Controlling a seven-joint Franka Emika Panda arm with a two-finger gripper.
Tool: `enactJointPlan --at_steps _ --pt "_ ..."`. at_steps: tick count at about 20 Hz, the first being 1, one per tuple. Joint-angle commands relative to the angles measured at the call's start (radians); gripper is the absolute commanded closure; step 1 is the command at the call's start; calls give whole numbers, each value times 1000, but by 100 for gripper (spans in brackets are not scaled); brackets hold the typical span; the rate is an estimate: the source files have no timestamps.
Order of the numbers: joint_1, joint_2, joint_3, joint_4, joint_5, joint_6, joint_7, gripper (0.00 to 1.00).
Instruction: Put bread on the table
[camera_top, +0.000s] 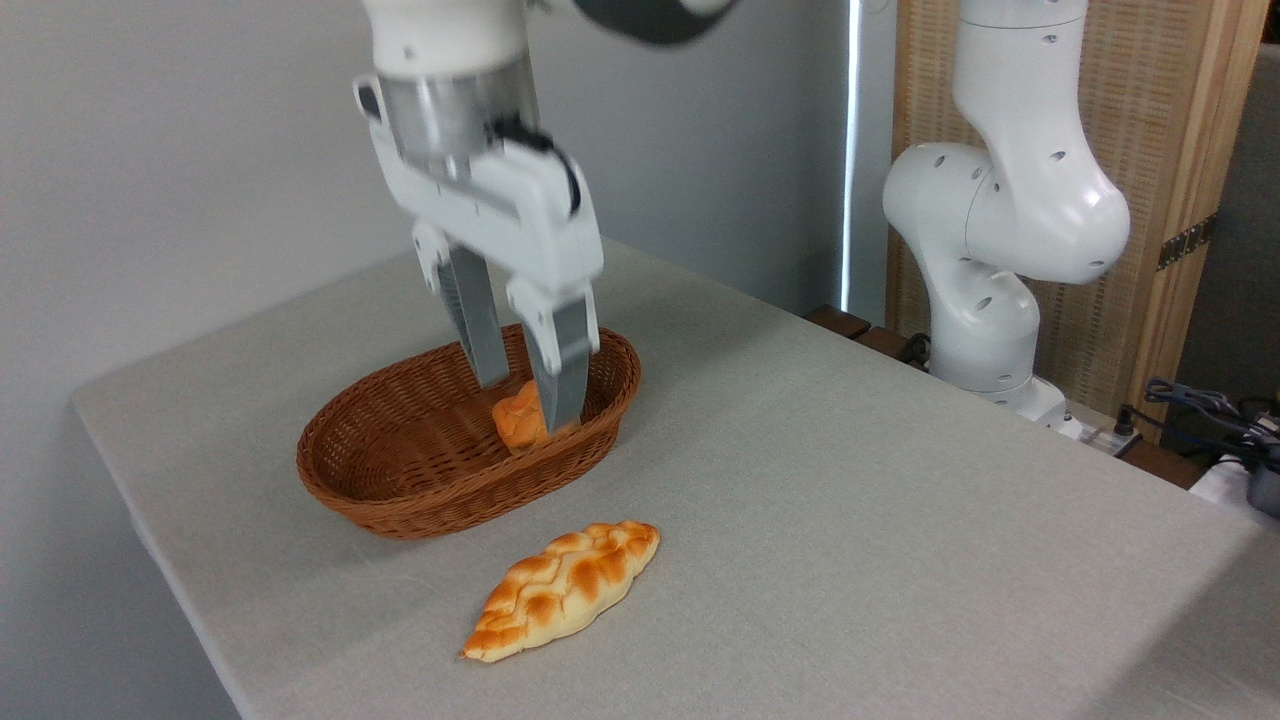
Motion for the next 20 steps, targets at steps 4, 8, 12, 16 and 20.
enactJointPlan --at_steps 4,8,12,16,20 --pt "-36 12 -2 60 4 -47 -50 0" --pt "-41 13 -5 59 4 -47 -48 0" --pt "-41 13 -5 59 4 -47 -48 0" --pt "-41 15 1 60 7 -47 -51 0" --pt "-41 18 1 60 7 -47 -59 0"
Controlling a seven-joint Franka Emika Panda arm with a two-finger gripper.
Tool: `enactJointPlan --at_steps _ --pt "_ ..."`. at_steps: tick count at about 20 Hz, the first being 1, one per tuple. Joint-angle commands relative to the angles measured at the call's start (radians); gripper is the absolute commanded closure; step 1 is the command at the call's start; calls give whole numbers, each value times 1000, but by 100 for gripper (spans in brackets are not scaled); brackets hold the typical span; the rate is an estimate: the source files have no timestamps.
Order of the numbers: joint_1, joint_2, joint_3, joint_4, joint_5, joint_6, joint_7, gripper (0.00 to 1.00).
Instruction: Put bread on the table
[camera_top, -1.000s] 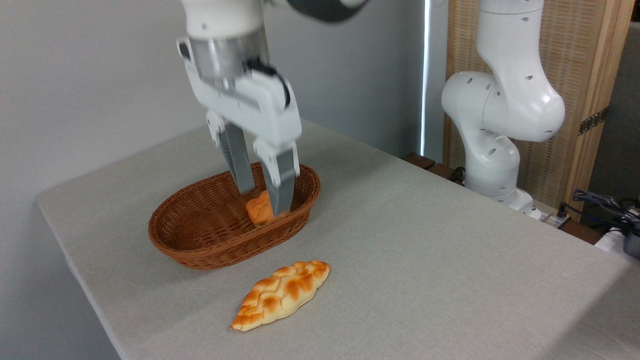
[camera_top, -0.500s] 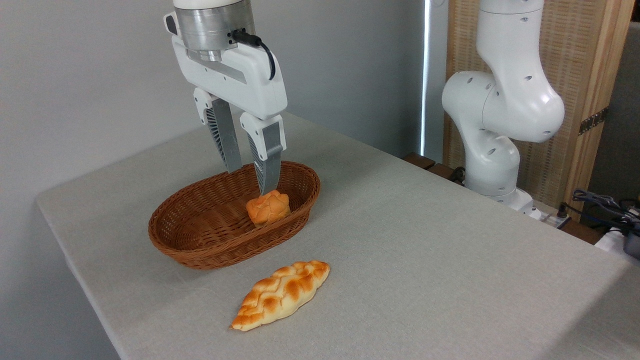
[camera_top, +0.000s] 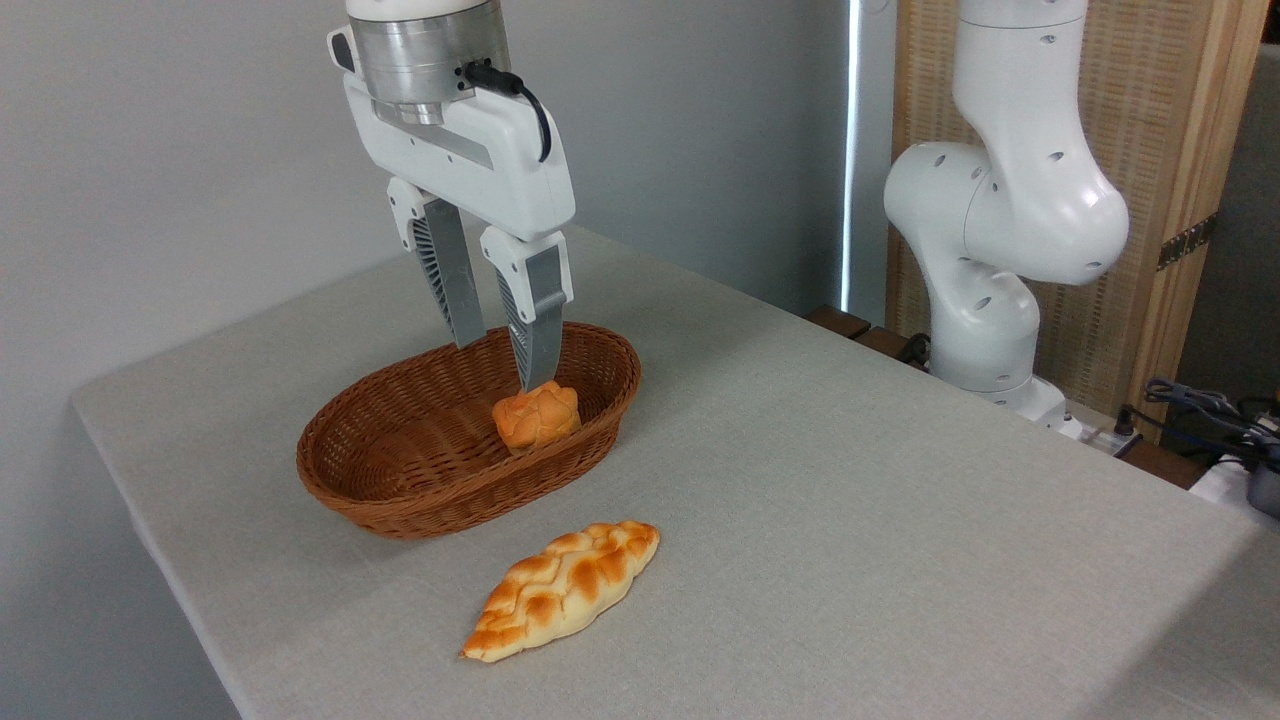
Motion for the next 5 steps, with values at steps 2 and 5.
enactJointPlan --at_steps 2,5 --pt "-12 11 14 23 7 -22 -13 0" --pt "-12 8 19 23 7 -22 -6 0"
